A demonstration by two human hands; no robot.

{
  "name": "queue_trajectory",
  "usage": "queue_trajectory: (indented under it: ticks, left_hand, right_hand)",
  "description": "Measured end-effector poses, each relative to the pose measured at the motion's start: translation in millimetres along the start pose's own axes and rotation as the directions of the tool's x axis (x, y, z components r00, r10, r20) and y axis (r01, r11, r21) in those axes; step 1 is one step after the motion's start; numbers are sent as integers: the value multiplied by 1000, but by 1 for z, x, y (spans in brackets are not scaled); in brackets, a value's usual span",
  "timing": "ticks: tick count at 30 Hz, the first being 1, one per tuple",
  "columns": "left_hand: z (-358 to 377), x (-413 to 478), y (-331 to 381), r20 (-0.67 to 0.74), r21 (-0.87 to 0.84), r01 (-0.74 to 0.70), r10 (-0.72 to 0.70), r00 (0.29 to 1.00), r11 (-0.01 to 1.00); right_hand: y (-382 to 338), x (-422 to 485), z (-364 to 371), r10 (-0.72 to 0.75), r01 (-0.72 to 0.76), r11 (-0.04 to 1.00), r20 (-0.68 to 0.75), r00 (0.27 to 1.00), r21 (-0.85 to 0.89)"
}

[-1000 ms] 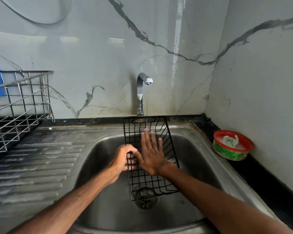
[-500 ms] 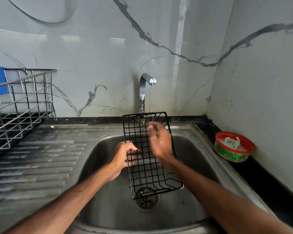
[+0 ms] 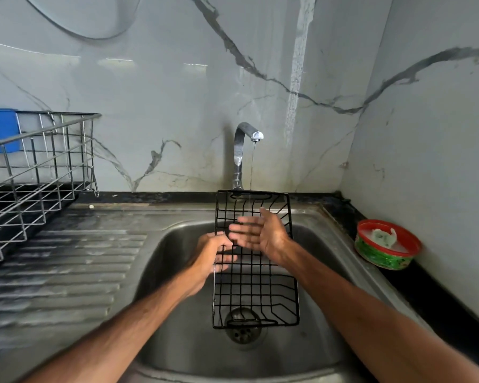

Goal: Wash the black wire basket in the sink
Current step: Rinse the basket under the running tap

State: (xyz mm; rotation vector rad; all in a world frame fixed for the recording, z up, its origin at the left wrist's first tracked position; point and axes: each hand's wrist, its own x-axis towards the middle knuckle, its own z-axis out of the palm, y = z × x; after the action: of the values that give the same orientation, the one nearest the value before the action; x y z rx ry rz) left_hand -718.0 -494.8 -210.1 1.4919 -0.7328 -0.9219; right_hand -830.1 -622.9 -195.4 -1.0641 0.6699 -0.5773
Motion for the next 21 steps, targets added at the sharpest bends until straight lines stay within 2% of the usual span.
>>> queue_trajectory:
  ticks: [3,6,9,11,13,15,17,21]
  left_hand:
    - [4,2,0,-26,-8,-12,12,1000,1000]
    - [6,3,-1,-105,-26,-69,66,992,997]
    - [1,3,-4,-179,5,-120,119,977,993]
    - [-5,9,-5,-224,51,-138,146,964,989]
    - [-9,16,-7,-235,48,-152,159,959,987]
    - [-15,36,-21,-253,9,-165,161,954,986]
    - [-14,39,-23,-255,-20,-153,143,956,988]
    - [-4,26,-9,-246,-114,-120,89,965,986]
  right_hand:
    - [-14,7,3,-115,120,974,-37,993,192]
    - [3,7,6,-60,43,979,80,995,199]
    - [29,0,5,180,-171,983,191,965,-62]
    - [41,-7,2,350,-277,908,207,914,-314]
    - [43,-14,-1,415,-293,815,150,897,-500]
    - [35,-16,0,312,-234,826,69,948,-512]
    - [18,-13,6,164,-143,905,18,986,-401]
    - [-7,1,25,-108,98,972,-33,994,-214]
